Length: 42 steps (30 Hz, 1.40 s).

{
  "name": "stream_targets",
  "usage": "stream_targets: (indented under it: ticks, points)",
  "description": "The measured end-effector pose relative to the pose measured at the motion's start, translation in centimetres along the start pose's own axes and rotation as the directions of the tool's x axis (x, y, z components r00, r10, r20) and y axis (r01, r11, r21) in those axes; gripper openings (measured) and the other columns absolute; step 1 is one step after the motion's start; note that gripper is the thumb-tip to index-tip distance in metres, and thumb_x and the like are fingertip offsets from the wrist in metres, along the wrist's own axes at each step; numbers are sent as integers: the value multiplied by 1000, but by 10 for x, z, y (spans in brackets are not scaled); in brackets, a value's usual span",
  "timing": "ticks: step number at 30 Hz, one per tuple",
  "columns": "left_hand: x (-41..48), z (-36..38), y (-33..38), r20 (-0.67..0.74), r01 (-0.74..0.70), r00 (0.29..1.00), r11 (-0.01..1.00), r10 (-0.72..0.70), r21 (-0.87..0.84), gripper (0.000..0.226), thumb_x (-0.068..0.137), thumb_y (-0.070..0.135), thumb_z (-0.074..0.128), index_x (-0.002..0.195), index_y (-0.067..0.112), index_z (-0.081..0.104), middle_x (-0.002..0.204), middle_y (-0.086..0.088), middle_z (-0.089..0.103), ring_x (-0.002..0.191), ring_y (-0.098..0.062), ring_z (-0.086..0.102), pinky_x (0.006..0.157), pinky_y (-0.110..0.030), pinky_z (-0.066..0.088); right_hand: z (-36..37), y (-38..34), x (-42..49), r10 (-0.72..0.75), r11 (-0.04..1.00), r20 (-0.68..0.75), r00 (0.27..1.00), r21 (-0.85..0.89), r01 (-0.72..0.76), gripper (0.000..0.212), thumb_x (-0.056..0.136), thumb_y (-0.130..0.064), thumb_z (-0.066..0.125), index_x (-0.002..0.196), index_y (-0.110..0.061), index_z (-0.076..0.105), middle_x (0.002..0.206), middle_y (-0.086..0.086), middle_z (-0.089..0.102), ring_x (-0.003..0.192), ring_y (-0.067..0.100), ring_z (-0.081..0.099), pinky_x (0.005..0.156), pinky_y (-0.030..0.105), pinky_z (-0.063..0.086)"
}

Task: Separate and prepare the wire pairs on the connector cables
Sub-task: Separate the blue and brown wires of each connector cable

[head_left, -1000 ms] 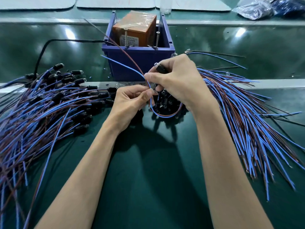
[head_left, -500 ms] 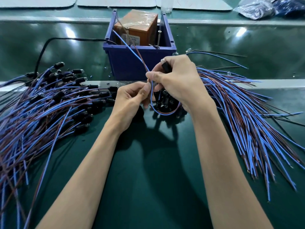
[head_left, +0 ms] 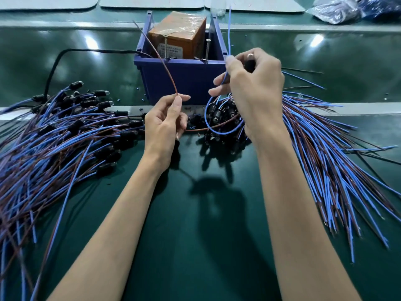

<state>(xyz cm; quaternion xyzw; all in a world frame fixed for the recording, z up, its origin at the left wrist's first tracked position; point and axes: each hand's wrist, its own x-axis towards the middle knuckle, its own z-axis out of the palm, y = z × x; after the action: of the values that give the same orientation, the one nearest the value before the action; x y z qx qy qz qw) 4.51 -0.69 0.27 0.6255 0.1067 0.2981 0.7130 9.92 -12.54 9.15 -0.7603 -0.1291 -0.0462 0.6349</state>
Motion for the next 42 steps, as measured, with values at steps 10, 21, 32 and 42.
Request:
stream_targets:
  ticks: [10, 21, 32, 42]
  points:
    - [0, 1, -2, -18, 47, 999, 995, -46, 93, 24, 99, 14, 43, 85, 18, 63, 40, 10, 41, 38, -4, 33, 38, -15, 27, 0, 4, -2, 114, 984, 168, 979, -151, -89, 18, 86, -5, 47, 74, -8, 59, 52, 0, 67, 43, 12, 66, 43, 9, 40]
    - [-6, 1, -1, 80, 17, 996, 986, -30, 167, 30, 93, 18, 52, 64, 17, 62, 35, 9, 34, 34, -5, 25, 41, -24, 22, 3, 5, -3, 118, 981, 289, 950, -184, -66, 14, 84, -6, 53, 72, -11, 58, 54, -1, 69, 43, 8, 64, 48, 9, 45]
    - [-9, 2, 4, 175, -18, 984, 977, -20, 213, 29, 86, 23, 55, 59, 28, 64, 40, 14, 39, 40, -2, 29, 43, -15, 26, 4, 5, -5, 84, 962, 375, 923, -272, 24, 14, 82, -9, 57, 71, -14, 62, 56, -7, 69, 48, 0, 64, 56, 12, 47]
    - [-10, 3, 4, 246, -26, 969, 990, -10, 142, 28, 93, 21, 48, 68, 15, 60, 43, 20, 48, 39, 6, 41, 46, -3, 29, 3, -5, -11, 64, 953, 484, 873, -290, 91, 12, 84, -3, 56, 77, -10, 64, 56, -3, 68, 46, 3, 63, 47, 10, 47]
